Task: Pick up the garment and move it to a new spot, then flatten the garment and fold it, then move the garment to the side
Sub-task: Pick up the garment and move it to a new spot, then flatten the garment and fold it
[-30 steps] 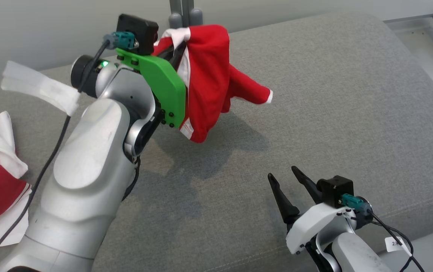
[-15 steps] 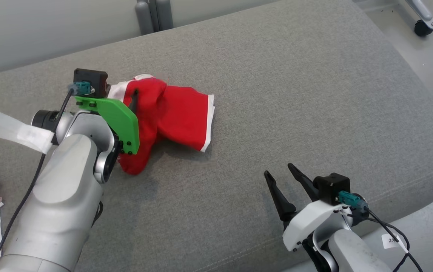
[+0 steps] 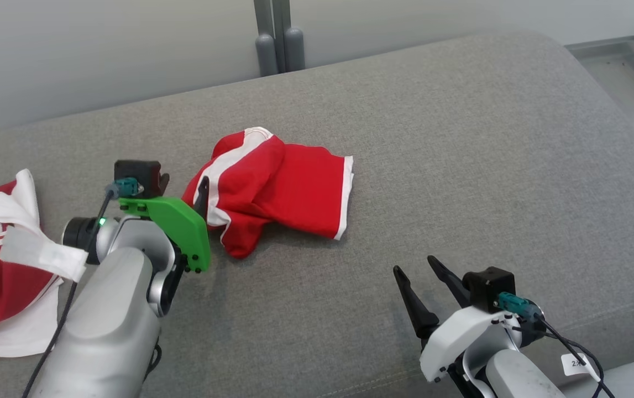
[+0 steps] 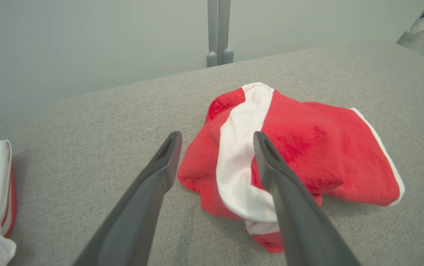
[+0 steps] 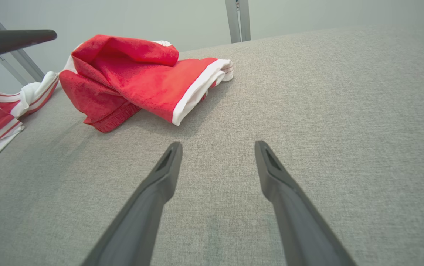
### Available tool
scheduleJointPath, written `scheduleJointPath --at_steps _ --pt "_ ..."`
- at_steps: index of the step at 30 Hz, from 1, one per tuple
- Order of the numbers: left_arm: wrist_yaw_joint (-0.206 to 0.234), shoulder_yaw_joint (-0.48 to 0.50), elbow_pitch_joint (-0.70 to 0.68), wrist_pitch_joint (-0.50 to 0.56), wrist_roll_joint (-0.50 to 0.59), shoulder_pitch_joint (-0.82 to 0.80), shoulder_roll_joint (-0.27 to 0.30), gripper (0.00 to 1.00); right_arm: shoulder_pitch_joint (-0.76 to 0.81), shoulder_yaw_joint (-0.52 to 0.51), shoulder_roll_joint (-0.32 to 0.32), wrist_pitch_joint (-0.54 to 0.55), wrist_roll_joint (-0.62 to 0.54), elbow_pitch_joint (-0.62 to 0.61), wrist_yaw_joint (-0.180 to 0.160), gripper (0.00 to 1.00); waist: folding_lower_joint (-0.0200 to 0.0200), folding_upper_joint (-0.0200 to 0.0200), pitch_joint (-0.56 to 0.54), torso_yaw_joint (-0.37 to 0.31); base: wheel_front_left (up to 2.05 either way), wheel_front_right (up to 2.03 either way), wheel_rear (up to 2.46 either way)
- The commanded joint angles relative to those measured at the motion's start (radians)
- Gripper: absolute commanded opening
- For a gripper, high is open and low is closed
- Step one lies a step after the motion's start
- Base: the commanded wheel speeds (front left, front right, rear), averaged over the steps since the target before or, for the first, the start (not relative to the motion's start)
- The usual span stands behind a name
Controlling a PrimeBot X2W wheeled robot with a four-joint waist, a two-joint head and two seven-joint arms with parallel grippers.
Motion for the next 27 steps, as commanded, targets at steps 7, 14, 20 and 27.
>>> scheduleJointPath --at_steps 7,14,20,27 --pt "0.01 -0.012 -0.053 -0.001 -0.028 0.146 -0.006 1.0 0.037 -0.009 -0.002 0.023 -0.016 -0.023 0.0 1.0 0.0001 -0.0001 -0.061 0.057 0.0 0.0 0.0" --pt "0.021 -0.038 -0.08 0.02 -0.038 0.232 -0.025 1.0 0.04 -0.027 -0.002 0.04 -0.029 -0.052 0.0 1.0 0.0001 -0.0001 -0.032 0.023 0.0 0.0 0.0" --pt "0.03 -0.066 -0.068 0.025 -0.015 0.219 -0.033 1.0 0.025 -0.04 -0.002 0.043 -0.032 -0.071 0.0 1.0 0.0001 -0.0001 0.013 -0.01 0.0 0.0 0.0" --pt "0.054 -0.075 -0.019 0.018 0.003 0.175 -0.03 1.0 0.012 -0.052 -0.002 0.031 -0.027 -0.082 0.0 1.0 0.0001 -0.0001 0.064 -0.047 0.0 0.0 0.0"
